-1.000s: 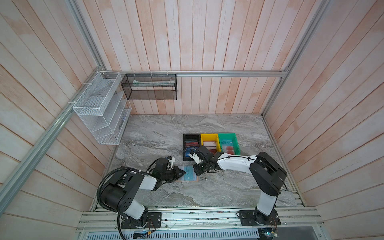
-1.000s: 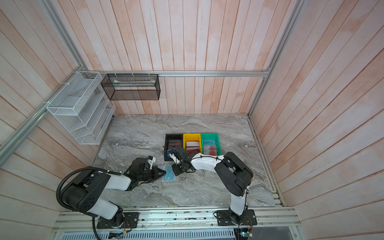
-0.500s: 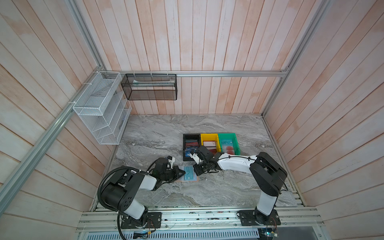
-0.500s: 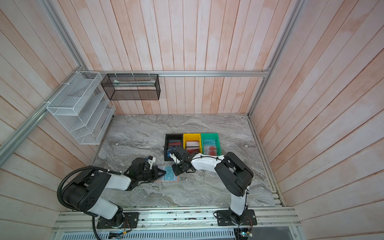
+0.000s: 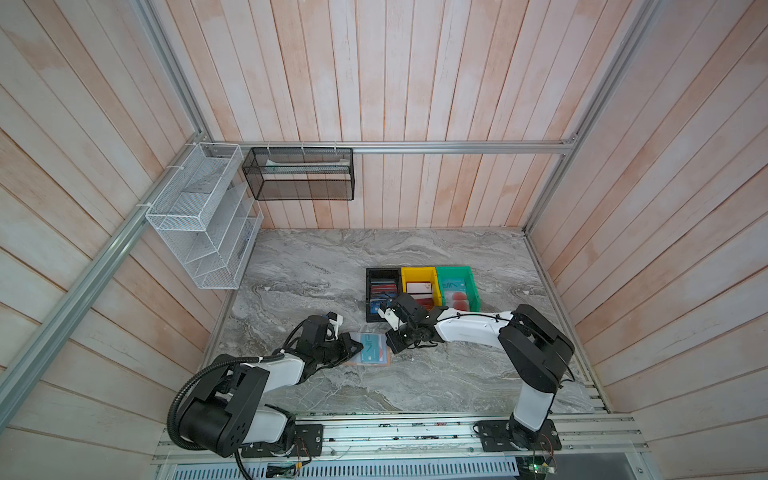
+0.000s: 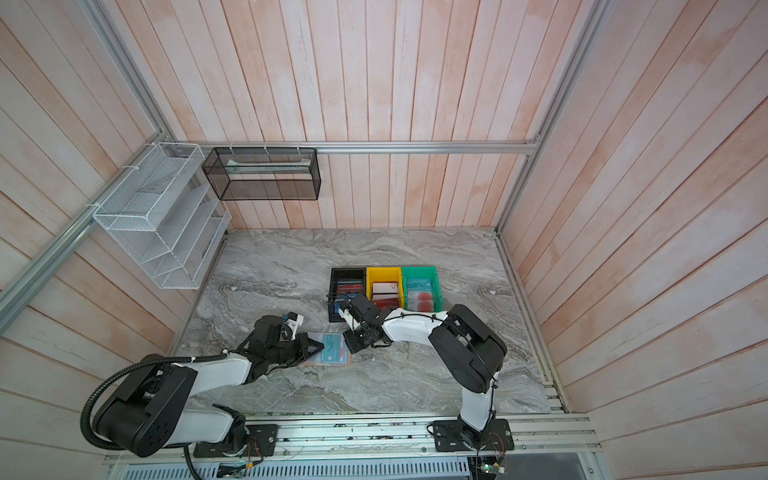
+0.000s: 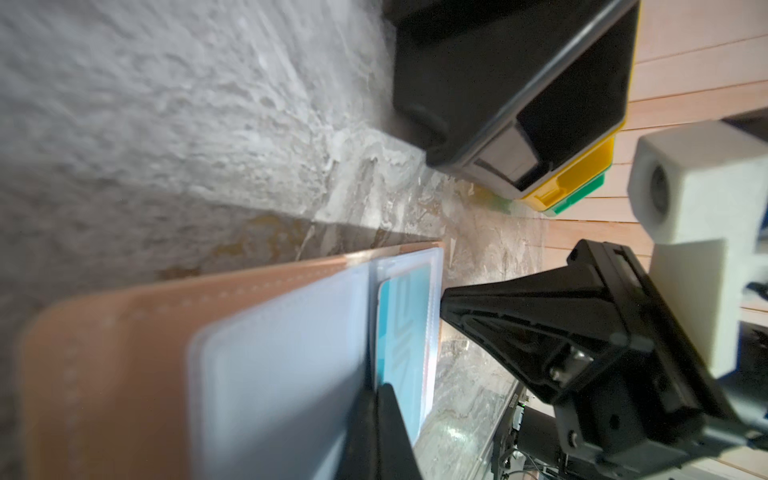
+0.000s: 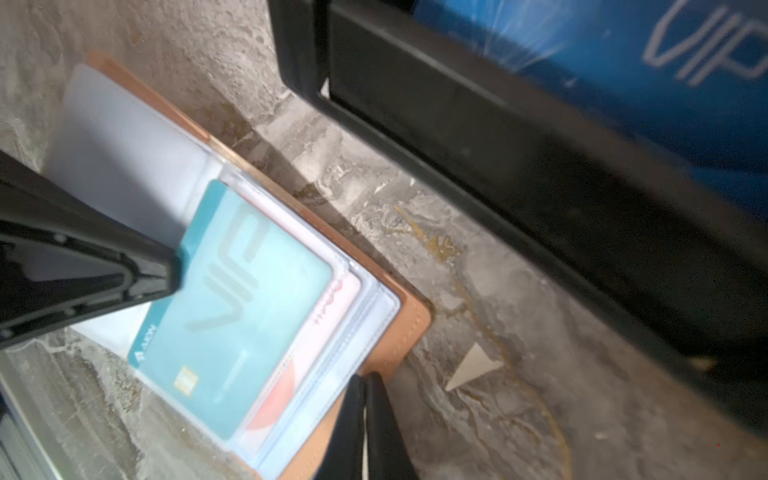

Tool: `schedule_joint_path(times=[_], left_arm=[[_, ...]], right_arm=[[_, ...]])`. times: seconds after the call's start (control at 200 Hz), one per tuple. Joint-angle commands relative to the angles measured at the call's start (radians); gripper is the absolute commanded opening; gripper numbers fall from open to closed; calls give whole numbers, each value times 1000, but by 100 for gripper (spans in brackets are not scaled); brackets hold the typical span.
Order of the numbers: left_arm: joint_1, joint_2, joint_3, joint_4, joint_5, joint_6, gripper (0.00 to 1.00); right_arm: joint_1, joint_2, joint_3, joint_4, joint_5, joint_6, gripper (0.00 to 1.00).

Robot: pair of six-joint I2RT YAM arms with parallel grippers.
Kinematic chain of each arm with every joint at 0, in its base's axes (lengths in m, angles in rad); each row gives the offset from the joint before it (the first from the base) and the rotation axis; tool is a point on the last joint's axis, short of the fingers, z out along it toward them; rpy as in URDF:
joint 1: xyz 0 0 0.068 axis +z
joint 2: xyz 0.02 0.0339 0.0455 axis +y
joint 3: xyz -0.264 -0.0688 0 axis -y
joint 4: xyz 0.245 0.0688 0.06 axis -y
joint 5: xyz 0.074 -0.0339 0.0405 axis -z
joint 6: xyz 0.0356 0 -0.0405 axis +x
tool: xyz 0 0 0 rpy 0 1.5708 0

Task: Take the credit cards out of the card holder

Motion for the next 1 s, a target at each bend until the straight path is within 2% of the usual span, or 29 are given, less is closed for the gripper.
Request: schedule_joint_path(times=[0.0, 0.33, 0.455, 0.525, 0.64, 0.995], left_arm=[[20, -42, 2, -137, -75, 60, 0], [22, -35, 2, -111, -54, 39, 0], [22, -18, -4, -86, -46, 30, 6], [22, -10, -5, -76, -42, 28, 15], [22, -2, -6, -68, -41, 25, 18], [22, 33, -23, -6, -28, 8, 17]], right_arm=[[0, 27, -35, -107, 29, -4, 9], [0, 28, -27, -107, 19, -9, 9], [-1, 20, -22, -106, 7, -13, 9], [2, 14, -14, -106, -3, -15, 9], [7, 8, 5, -115, -5, -18, 9], [9, 18, 13, -125, -4, -16, 9]])
